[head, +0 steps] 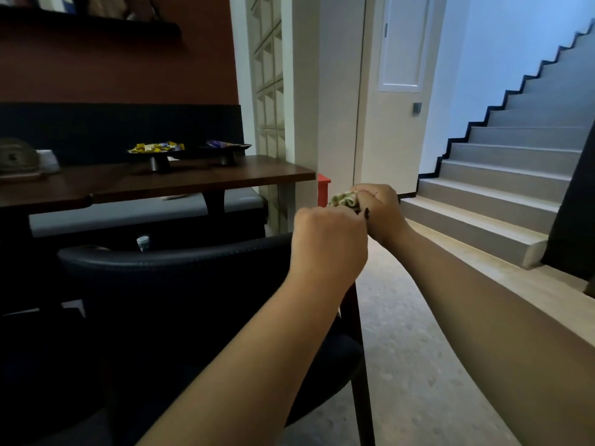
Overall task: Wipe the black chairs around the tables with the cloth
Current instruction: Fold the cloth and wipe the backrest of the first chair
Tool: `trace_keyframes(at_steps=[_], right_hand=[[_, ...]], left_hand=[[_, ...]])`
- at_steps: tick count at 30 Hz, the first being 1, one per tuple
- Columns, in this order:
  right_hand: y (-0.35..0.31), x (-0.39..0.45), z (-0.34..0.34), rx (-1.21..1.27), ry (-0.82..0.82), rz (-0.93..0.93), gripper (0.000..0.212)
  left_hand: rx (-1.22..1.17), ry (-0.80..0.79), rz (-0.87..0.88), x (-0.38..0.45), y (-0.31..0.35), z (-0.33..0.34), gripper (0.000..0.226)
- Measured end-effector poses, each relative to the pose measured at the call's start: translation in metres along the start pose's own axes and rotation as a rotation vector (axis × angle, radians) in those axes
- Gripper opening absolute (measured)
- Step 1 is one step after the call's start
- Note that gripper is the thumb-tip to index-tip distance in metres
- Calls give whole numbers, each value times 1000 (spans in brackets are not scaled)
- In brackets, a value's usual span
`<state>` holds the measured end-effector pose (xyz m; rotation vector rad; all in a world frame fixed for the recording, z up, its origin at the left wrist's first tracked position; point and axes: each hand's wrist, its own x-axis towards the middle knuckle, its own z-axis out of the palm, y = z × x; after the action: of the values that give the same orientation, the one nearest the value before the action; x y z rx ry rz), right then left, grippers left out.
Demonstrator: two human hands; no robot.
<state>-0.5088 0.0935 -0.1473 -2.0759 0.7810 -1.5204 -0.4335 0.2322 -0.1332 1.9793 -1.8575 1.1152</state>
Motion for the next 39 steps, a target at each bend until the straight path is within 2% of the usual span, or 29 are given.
trace_keyframes(at_steps=[3,6,7,9,11,13,17,20,23,28,32,36,39], right_hand=[[3,0,1,-22,-10,-13,35],[6,0,0,-15,-37,-28,36],[6,0,0,1,-39,-42,37],[4,-2,0,29,-39,-74,38],[0,-5,-2,26,-38,-99,40],[-3,-6,-4,-21,-26,-110,44],[-18,-17,-1,-129,-32,-154,46],[-39,-31,7,-207,-57,-233,35],[-64,-45,16,-242,-65,-281,34],[-90,-55,15,-1,-262,-308,22],[-71,-57,-9,-51,-431,-342,43],[-56,-64,-9,-181,-345,-491,34],[-67,-67,7,-130,-199,-462,24]], left_hand=[[-124,-65,48,-16,-40,-6,32],[-232,-169,137,-54,-119,-17,55],[-279,-173,131,-67,-143,-18,62],[-341,-46,103,-83,-163,-11,55],[-303,116,43,-89,-156,0,40],[-272,278,-38,-88,-145,6,39],[-275,430,-50,-87,-145,16,41],[-270,455,-39,-88,-142,19,42],[-255,472,-65,-87,-138,18,44],[-255,443,-103,-87,-135,15,45],[-259,436,-127,-88,-134,16,47],[-250,433,-149,-88,-134,16,46],[-255,436,-140,-88,-134,14,43]])
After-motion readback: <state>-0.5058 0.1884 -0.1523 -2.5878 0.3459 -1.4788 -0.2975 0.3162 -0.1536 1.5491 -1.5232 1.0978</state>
